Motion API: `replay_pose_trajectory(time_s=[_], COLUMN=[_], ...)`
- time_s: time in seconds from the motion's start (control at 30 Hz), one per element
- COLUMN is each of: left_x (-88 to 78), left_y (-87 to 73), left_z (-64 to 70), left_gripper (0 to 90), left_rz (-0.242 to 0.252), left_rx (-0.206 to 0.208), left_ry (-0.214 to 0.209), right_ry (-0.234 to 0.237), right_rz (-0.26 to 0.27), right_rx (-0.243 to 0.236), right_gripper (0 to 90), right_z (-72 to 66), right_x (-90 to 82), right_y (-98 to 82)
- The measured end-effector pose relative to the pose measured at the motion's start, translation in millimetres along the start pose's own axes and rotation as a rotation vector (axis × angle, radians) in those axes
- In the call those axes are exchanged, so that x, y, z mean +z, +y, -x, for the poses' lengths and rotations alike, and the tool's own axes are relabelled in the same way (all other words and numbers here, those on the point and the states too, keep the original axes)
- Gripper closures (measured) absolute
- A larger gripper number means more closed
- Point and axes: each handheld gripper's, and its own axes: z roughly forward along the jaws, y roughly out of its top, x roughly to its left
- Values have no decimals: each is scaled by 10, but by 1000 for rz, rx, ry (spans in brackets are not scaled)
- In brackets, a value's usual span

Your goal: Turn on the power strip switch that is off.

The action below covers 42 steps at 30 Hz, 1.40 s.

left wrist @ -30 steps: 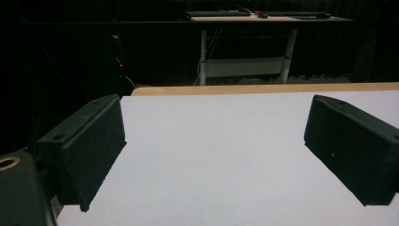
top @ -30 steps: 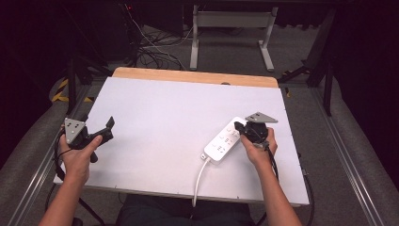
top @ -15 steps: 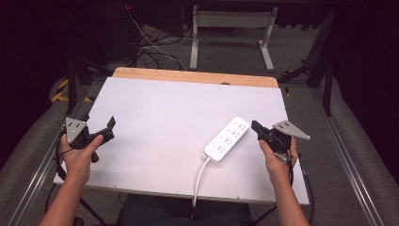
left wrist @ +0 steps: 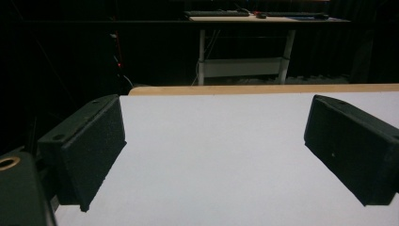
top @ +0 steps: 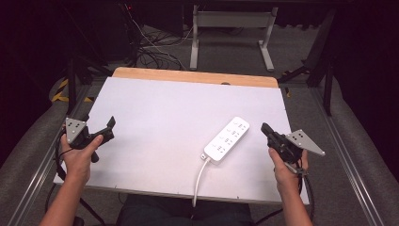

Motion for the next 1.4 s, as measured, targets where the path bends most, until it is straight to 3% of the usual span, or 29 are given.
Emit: replay_pose_trajectory(time_s=[0.33, 0.37, 0.47, 0.63, 0.7, 0.97, 1.4], left_x=[-13, -14, -12, -8, -8, -9, -3], left_y=[-1, 0, -1, -1, -1, 0, -1], left_z=[-16, -15, -11, -13, -13, -13, -13], left_gripper=[64, 64, 64, 64, 64, 64, 64], left_rz=[-4, -6, -7, -7, -7, -7, -8], left_rx=[1, 1, 0, 4, 3, 5, 6], left_ry=[2, 2, 1, 2, 2, 2, 0], right_ry=[5, 5, -14, -34, -33, -32, -29], right_rz=[5, 8, 11, -7, -15, -18, -19], right_rx=[-8, -3, 22, 49, 58, 55, 49], right_gripper=[900, 865, 611, 267, 181, 83, 87], right_z=[-6, -4, 5, 20, 23, 27, 25], right_x=[12, 10, 20, 54, 68, 80, 82], right_y=[-4, -4, -4, -11, -17, -28, -28])
